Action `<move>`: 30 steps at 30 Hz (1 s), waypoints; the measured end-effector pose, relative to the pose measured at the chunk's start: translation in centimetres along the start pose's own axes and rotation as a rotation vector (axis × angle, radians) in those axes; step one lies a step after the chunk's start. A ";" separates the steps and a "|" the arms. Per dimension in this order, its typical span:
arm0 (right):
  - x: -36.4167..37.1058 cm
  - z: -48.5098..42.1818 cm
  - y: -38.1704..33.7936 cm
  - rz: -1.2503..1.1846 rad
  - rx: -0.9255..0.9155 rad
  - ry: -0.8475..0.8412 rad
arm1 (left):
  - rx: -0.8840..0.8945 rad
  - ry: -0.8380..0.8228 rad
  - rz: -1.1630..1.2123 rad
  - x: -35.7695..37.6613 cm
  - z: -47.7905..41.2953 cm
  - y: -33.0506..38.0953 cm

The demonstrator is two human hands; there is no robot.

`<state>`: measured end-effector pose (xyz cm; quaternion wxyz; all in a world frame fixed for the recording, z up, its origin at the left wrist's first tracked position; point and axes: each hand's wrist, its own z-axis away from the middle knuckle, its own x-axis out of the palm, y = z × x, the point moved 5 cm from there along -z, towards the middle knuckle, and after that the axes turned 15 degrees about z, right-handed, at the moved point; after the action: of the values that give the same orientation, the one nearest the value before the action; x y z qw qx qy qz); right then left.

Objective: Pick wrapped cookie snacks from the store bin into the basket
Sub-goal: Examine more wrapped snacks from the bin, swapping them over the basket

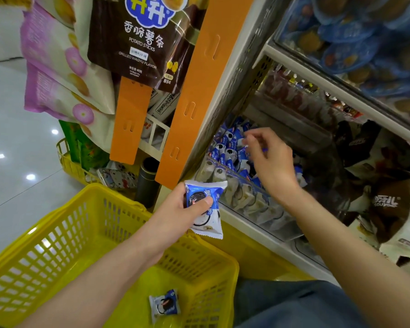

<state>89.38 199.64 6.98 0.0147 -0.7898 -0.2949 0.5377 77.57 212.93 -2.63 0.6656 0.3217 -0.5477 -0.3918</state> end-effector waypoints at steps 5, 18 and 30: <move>2.1 6.6 -3.8 -0.091 -0.187 -0.172 | 0.004 0.116 -0.027 -1.4 0.1 -0.9; 8.2 9.4 -2.6 -0.543 0.268 -0.470 | 0.034 0.139 -0.089 -2.5 0.8 -2.1; 7.3 9.4 -5.2 0.070 -0.412 -0.249 | -0.009 0.261 0.034 -4.1 0.5 -3.0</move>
<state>80.75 204.70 -1.39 -0.2017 -0.7135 -0.3703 0.5595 76.16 215.08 -7.05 0.7391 0.3578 -0.4600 -0.3378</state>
